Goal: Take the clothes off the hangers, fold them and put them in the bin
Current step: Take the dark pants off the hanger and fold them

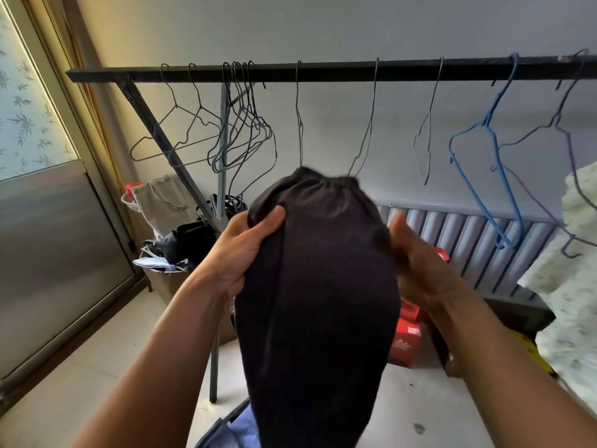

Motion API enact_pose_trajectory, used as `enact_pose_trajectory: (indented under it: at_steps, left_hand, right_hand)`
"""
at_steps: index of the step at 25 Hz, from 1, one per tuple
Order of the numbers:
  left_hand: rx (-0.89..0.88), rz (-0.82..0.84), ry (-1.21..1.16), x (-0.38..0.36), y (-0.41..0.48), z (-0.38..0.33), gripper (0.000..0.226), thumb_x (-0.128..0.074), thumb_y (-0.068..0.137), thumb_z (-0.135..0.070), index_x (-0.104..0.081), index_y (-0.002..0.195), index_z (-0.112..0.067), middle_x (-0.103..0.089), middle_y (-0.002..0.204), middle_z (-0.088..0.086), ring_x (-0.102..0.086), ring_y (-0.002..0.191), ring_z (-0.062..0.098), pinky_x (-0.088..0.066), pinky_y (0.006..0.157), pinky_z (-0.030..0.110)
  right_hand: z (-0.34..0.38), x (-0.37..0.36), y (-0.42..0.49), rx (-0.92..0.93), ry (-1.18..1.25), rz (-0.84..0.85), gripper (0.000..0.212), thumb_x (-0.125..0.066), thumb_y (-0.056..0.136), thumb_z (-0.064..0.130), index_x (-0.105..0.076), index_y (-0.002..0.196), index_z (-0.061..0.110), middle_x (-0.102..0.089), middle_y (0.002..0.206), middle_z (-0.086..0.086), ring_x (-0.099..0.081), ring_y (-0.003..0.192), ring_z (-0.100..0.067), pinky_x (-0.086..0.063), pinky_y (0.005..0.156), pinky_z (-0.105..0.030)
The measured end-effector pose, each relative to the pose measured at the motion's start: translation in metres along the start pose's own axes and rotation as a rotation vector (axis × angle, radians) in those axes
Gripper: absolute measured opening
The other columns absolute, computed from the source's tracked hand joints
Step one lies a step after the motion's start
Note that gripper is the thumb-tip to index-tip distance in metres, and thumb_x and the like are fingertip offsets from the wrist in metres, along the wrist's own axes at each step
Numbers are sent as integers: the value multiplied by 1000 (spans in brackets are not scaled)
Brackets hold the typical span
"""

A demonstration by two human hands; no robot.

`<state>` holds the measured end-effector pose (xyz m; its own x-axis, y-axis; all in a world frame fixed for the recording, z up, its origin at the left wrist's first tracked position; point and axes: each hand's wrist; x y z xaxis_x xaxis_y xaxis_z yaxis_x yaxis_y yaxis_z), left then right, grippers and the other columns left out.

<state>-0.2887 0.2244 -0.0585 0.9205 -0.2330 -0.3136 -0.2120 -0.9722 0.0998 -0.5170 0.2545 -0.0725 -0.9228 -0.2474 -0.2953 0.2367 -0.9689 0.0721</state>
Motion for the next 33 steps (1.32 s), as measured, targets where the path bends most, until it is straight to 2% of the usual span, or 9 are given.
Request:
enact_pose_trajectory:
  at_steps: [3, 6, 10, 12, 16, 21, 25, 30, 33]
  left_hand:
    - [-6, -48, 38, 2, 4, -9, 19, -57, 95, -18, -67, 91, -3, -73, 75, 8, -70, 64, 15, -58, 58, 25]
    - [12, 14, 53, 12, 2, -15, 15, -60, 90, -12, -67, 98, -2, -74, 84, 11, -72, 72, 17, -60, 64, 27]
    - [-29, 162, 109, 32, 2, -9, 50, -60, 83, -1, -55, 131, -16, -69, 115, 13, -70, 99, 25, -59, 76, 31]
    - [-38, 147, 108, 36, 4, 2, 51, -58, 87, -3, -52, 135, -21, -69, 118, 12, -68, 102, 23, -59, 79, 32]
    - [0, -162, 230, 36, -3, 36, 25, -52, 98, -26, -57, 120, -16, -67, 95, 1, -65, 74, 9, -51, 66, 27]
    - [206, -394, 136, 37, -22, 93, 46, -37, 101, -47, -55, 93, -5, -64, 71, 14, -66, 65, 28, -55, 62, 38]
    - [241, -371, 47, 19, -37, 110, 48, -32, 102, -48, -57, 105, -7, -73, 88, 20, -72, 80, 32, -57, 72, 39]
    - [168, -170, -83, 9, -26, 104, 40, -36, 103, -40, -57, 123, -12, -70, 111, 13, -67, 103, 27, -47, 99, 45]
    - [117, -209, -228, 13, -17, 94, 32, -38, 103, -32, -55, 128, -22, -67, 107, 9, -62, 100, 23, -44, 95, 45]
  right_hand:
    - [-18, -3, -10, -48, -193, 99, 43, -86, 61, 43, -74, 90, 14, -73, 91, -6, -70, 84, -17, -55, 69, -24]
    - [-19, -11, -8, -57, -73, -67, 31, -66, 78, 16, -66, 107, 4, -73, 99, -10, -70, 91, -23, -54, 75, -28]
    - [-17, -18, -7, -11, 170, -200, 36, -60, 76, 23, -65, 110, 11, -75, 99, -6, -72, 91, -20, -51, 82, -35]
    - [-15, -20, -6, 4, 200, -247, 37, -61, 76, 26, -66, 111, 14, -75, 103, -6, -71, 95, -22, -52, 83, -37]
    - [-10, -24, -4, 70, 259, -288, 35, -62, 77, 27, -67, 109, 15, -75, 103, -7, -72, 94, -21, -59, 74, -34]
    - [-9, -17, 0, 119, 252, -371, 50, -64, 81, 33, -60, 127, 13, -71, 116, -9, -68, 107, -25, -55, 86, -37]
    - [-8, -15, -1, 160, 258, -394, 49, -63, 81, 34, -61, 125, 12, -70, 116, -9, -67, 108, -25, -49, 94, -42]
    - [-11, -15, -5, 133, 268, -409, 48, -63, 82, 38, -63, 123, 14, -71, 115, -7, -68, 105, -24, -50, 92, -41]
    - [-9, -15, -9, 118, 285, -405, 49, -61, 84, 40, -62, 125, 13, -71, 116, -8, -69, 105, -24, -52, 87, -39]
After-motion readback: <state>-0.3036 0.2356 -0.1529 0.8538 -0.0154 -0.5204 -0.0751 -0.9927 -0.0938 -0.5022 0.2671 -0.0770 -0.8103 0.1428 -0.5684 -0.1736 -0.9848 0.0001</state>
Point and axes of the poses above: each hand's wrist, its own y-axis towards the middle knuckle, its own x-axis out of the back of the hand, z = x × y
